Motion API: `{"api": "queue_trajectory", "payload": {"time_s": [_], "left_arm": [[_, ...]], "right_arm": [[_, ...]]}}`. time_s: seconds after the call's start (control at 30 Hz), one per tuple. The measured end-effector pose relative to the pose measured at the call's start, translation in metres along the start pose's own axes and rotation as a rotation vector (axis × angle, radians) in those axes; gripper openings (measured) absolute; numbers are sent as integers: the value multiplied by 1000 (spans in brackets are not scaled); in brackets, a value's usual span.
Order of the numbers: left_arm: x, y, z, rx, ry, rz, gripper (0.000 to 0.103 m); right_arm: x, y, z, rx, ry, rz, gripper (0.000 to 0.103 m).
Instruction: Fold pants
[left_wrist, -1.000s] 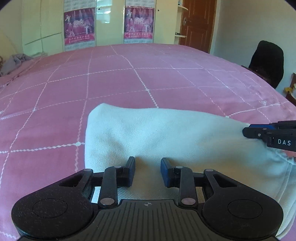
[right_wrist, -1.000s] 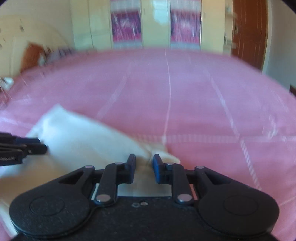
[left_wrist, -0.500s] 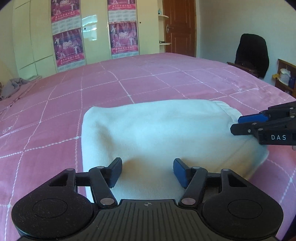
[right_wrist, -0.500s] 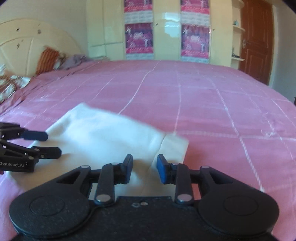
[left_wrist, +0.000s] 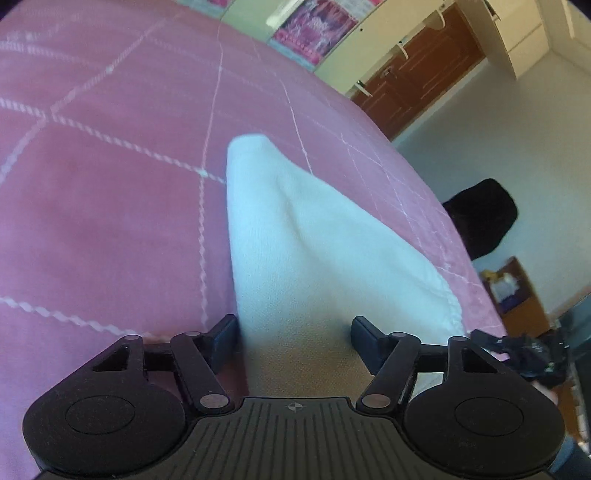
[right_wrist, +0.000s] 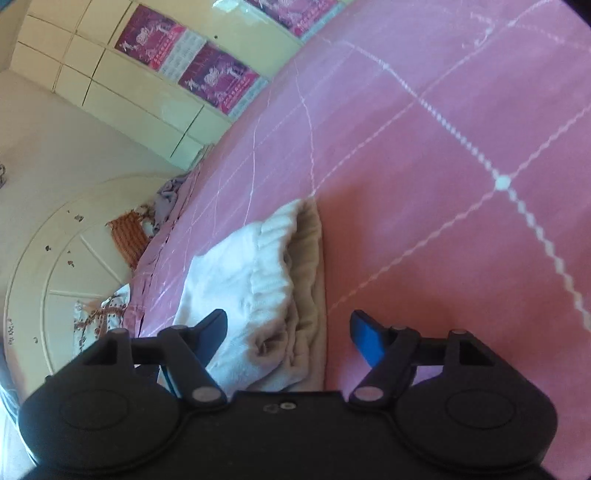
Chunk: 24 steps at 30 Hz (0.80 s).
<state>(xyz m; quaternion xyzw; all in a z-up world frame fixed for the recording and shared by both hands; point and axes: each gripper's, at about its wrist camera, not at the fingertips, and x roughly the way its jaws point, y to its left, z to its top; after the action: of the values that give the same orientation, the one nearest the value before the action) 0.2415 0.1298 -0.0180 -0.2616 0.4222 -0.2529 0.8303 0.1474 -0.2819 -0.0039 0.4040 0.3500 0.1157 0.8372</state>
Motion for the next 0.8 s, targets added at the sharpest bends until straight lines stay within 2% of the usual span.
{"api": "queue_trajectory", "payload": {"time_s": [0.07,0.1,0.13,0.17,0.2,0.3,0.37,0.47,0.57,0.6,0.63,0.67,0.7,0.73,0.77,0.8], "left_arm": [[12,10,5,-43,1,-67,66],[17,12,8,-63,-8,-90,60],[23,15,11,-81,-16,-99,51],[29,18,14,-103,-21,-102,31],[30,19,16,-116,-46,-117,29],[14,5,32,-46,-133,-202,28],[5,-4,54,-16,-171,-220,28],[1,-7,96,12,-213,-225,28],[13,-1,129,23,-236,-186,28],[24,3,135,20,-226,-138,35],[36,9,139,18,-194,-46,42],[47,16,139,-4,-153,64,46],[52,18,135,-23,-119,121,46],[47,16,127,0,-123,135,46],[36,9,117,54,-150,119,46],[25,3,108,90,-176,116,46]], "right_arm": [[21,-4,5,-8,63,38,72],[29,-3,8,-14,78,66,70],[38,-2,12,-20,94,80,67],[45,0,16,-31,94,68,51],[53,2,19,-43,101,56,41],[58,18,35,-131,94,85,32],[48,42,50,-222,67,139,31],[51,71,86,-291,36,175,31],[73,85,129,-304,13,174,32],[83,85,139,-297,15,160,34],[98,80,148,-286,21,127,39],[114,72,152,-269,30,57,53],[130,61,154,-223,52,-51,56],[141,49,154,-171,75,-147,48],[142,41,151,-144,78,-157,44],[133,37,147,-118,48,-105,42]]}}
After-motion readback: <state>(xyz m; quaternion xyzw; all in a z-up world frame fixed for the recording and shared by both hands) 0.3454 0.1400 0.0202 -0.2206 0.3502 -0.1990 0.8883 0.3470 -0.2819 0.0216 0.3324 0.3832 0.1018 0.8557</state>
